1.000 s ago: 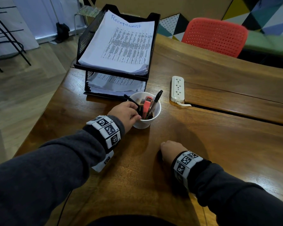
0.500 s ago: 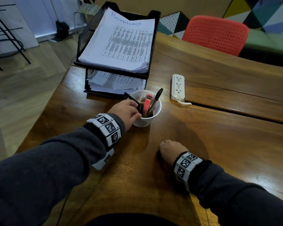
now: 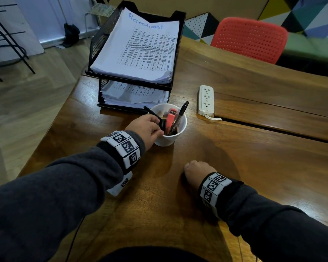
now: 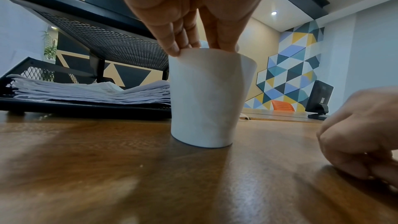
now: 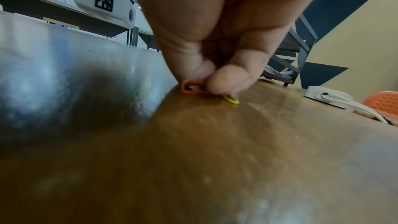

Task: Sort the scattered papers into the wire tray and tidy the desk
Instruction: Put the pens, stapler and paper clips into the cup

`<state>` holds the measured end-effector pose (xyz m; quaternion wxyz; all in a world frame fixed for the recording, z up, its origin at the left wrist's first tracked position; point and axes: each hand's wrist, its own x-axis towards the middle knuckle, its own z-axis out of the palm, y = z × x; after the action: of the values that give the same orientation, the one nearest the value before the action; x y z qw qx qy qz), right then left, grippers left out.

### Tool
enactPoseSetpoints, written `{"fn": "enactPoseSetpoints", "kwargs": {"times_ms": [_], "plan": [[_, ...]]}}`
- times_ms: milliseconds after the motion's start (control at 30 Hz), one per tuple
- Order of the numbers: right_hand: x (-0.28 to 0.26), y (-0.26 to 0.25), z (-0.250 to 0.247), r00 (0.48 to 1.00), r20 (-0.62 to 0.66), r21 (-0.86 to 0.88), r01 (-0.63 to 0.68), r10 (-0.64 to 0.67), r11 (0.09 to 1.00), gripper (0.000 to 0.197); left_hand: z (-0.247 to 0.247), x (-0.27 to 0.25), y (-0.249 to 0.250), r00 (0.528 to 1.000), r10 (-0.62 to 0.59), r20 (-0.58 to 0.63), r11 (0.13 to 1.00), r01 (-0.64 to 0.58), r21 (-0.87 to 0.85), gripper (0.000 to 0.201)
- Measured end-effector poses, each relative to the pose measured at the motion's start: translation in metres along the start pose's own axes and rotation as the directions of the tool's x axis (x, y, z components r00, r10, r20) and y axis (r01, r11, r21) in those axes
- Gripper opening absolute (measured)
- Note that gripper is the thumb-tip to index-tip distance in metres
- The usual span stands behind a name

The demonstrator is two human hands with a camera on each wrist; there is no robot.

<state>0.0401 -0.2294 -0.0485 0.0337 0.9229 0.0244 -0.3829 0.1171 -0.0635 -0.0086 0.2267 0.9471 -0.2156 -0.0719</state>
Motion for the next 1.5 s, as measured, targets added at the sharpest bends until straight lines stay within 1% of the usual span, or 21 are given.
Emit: {"fn": "enactPoseSetpoints", "kwargs": {"times_ms": [200, 300, 333, 400, 433, 467, 500, 533, 600, 667, 700, 800, 867, 967, 1100, 1200, 1333, 1400, 1433, 1467, 1500], "plan": [[-0.001, 0.007, -0.005, 1.000, -0.006, 0.041, -0.011, 0.012, 0.999, 0.032, -0.001, 0.001, 0.000, 1.000, 0.004, 0.008, 1.000, -0.004, 0.010, 0.026], [-0.004, 0.027, -0.005, 0.993, -0.104, 0.191, -0.033, 0.053, 0.981, 0.022, 0.000, -0.007, 0.004, 0.999, -0.006, -0.037, 0.999, 0.007, 0.036, 0.027], [-0.005, 0.035, -0.004, 0.988, -0.130, 0.278, -0.045, 0.084, 0.960, 0.016, 0.002, -0.011, 0.006, 0.995, 0.039, -0.096, 0.998, -0.034, 0.057, 0.030], [-0.009, 0.048, -0.002, 0.983, -0.128, 0.405, -0.067, 0.129, 0.912, 0.013, 0.006, -0.020, 0.016, 0.959, 0.226, -0.173, 0.973, -0.215, 0.077, 0.032], [-0.009, 0.053, 0.000, 0.984, -0.121, 0.410, -0.069, 0.129, 0.910, 0.015, 0.009, -0.024, 0.024, 0.933, 0.327, -0.150, 0.945, -0.319, 0.074, 0.031], [-0.008, 0.055, 0.001, 0.984, -0.112, 0.401, -0.082, 0.137, 0.912, 0.018, 0.014, -0.026, 0.033, 0.919, 0.392, -0.049, 0.919, -0.390, 0.054, 0.030], [-0.008, 0.056, 0.003, 0.982, -0.107, 0.391, -0.099, 0.152, 0.915, 0.021, 0.022, -0.026, 0.041, 0.906, 0.411, 0.098, 0.908, -0.417, 0.042, 0.030], [-0.008, 0.055, 0.004, 0.980, -0.115, 0.382, -0.106, 0.162, 0.918, 0.023, 0.031, -0.023, 0.049, 0.888, 0.384, 0.252, 0.911, -0.409, 0.055, 0.030], [-0.008, 0.055, 0.008, 0.976, -0.153, 0.361, -0.090, 0.154, 0.928, 0.023, 0.055, -0.013, 0.060, 0.831, 0.276, 0.482, 0.916, -0.379, 0.129, 0.033], [-0.009, 0.054, 0.011, 0.981, -0.159, 0.267, -0.067, 0.113, 0.961, 0.030, 0.078, -0.004, 0.064, 0.770, 0.171, 0.615, 0.921, -0.346, 0.177, 0.035], [-0.009, 0.054, 0.012, 0.985, -0.152, 0.211, -0.054, 0.087, 0.976, 0.033, 0.088, 0.000, 0.064, 0.762, 0.146, 0.631, 0.923, -0.334, 0.190, 0.034], [-0.008, 0.053, 0.013, 0.986, -0.165, 0.098, -0.018, 0.034, 0.995, 0.029, 0.105, 0.008, 0.072, 0.781, 0.122, 0.612, 0.921, -0.319, 0.225, 0.031], [-0.007, 0.052, 0.014, 0.986, -0.166, 0.085, -0.020, 0.034, 0.996, 0.025, 0.109, 0.014, 0.080, 0.798, 0.104, 0.594, 0.911, -0.316, 0.266, 0.032], [-0.009, 0.051, 0.016, 0.985, -0.158, 0.139, -0.043, 0.065, 0.989, 0.025, 0.112, 0.018, 0.091, 0.803, 0.050, 0.594, 0.904, -0.289, 0.315, 0.030], [-0.013, 0.053, 0.021, 0.978, -0.159, 0.257, -0.092, 0.136, 0.962, 0.026, 0.118, 0.017, 0.095, 0.757, -0.032, 0.652, 0.898, -0.265, 0.351, 0.029], [-0.015, 0.055, 0.024, 0.977, -0.155, 0.308, -0.090, 0.143, 0.947, 0.025, 0.121, 0.012, 0.098, 0.749, -0.015, 0.662, 0.876, -0.310, 0.370, 0.033], [-0.016, 0.058, 0.025, 0.978, -0.156, 0.328, -0.082, 0.139, 0.941, 0.014, 0.122, -0.001, 0.105, 0.771, 0.033, 0.636, 0.828, -0.377, 0.415, 0.034], [-0.018, 0.062, 0.021, 0.965, -0.191, 0.411, -0.089, 0.182, 0.907, 0.003, 0.113, -0.002, 0.106, 0.754, 0.026, 0.656, 0.832, -0.381, 0.404, 0.032], [-0.021, 0.065, 0.017, 0.950, -0.228, 0.484, -0.079, 0.213, 0.871, 0.004, 0.104, -0.002, 0.106, 0.753, 0.021, 0.657, 0.844, -0.365, 0.392, 0.029], [-0.023, 0.067, 0.010, 0.928, -0.281, 0.568, -0.047, 0.247, 0.822, 0.005, 0.092, 0.000, 0.106, 0.773, 0.025, 0.634, 0.867, -0.333, 0.372, 0.027], [-0.028, 0.067, 0.000, 0.895, -0.347, 0.648, 0.011, 0.282, 0.762, 0.005, 0.078, 0.001, 0.106, 0.815, 0.041, 0.578, 0.901, -0.281, 0.332, 0.026]]}}
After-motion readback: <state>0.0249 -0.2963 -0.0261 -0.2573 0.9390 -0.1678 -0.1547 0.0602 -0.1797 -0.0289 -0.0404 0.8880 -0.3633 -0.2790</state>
